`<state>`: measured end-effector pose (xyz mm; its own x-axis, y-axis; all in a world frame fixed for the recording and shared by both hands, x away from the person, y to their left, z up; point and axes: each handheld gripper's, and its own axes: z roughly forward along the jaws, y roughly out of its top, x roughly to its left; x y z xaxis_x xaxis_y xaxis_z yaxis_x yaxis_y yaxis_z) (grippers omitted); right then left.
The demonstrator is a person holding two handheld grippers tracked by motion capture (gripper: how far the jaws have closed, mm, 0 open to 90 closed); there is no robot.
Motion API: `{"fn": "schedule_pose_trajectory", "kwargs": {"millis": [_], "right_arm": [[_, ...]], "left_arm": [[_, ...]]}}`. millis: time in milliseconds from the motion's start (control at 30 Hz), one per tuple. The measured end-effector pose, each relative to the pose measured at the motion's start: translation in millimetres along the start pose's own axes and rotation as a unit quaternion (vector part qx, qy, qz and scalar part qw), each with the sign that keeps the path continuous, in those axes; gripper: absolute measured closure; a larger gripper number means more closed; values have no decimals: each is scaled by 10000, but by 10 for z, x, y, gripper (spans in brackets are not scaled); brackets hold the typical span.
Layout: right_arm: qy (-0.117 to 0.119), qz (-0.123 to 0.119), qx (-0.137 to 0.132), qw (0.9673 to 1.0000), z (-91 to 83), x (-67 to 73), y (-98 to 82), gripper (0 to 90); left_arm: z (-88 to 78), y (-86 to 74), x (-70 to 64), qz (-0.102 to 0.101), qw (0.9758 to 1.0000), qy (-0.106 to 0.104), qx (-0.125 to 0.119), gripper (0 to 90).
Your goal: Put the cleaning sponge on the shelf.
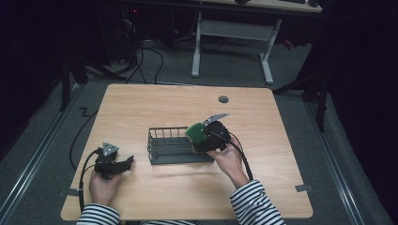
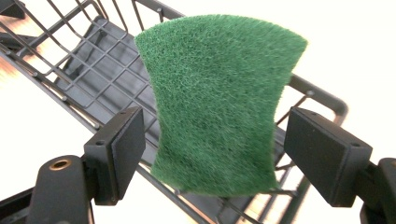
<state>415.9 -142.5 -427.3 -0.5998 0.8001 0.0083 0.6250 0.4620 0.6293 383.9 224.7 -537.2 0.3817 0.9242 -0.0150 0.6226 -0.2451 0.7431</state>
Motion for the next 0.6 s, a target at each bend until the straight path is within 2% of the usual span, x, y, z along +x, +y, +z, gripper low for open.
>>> {"fn": "schedule_pose_trajectory", "kwargs": {"millis": [133,367,433,533,600], "right_arm": [[-5,30,-257,9997,-119,-13,-20,216],[39,229,-651,9976,-350,-158,-110,266],[7,248,-876,9958,-433,-195,-153,339],[28,396,-1250,9914,-563,-267,-262,385],[-15,447,-1286,9907,-596,-307,-313,390]], "left_arm": [[0,0,0,-2,10000,-1,-2,290],[0,0,-1,1,10000,2,0,290],[0,0,-1,2,10000,3,1,289],[0,0,0,1,10000,1,1,289],[-2,-1,-2,4,10000,2,2,288]]}}
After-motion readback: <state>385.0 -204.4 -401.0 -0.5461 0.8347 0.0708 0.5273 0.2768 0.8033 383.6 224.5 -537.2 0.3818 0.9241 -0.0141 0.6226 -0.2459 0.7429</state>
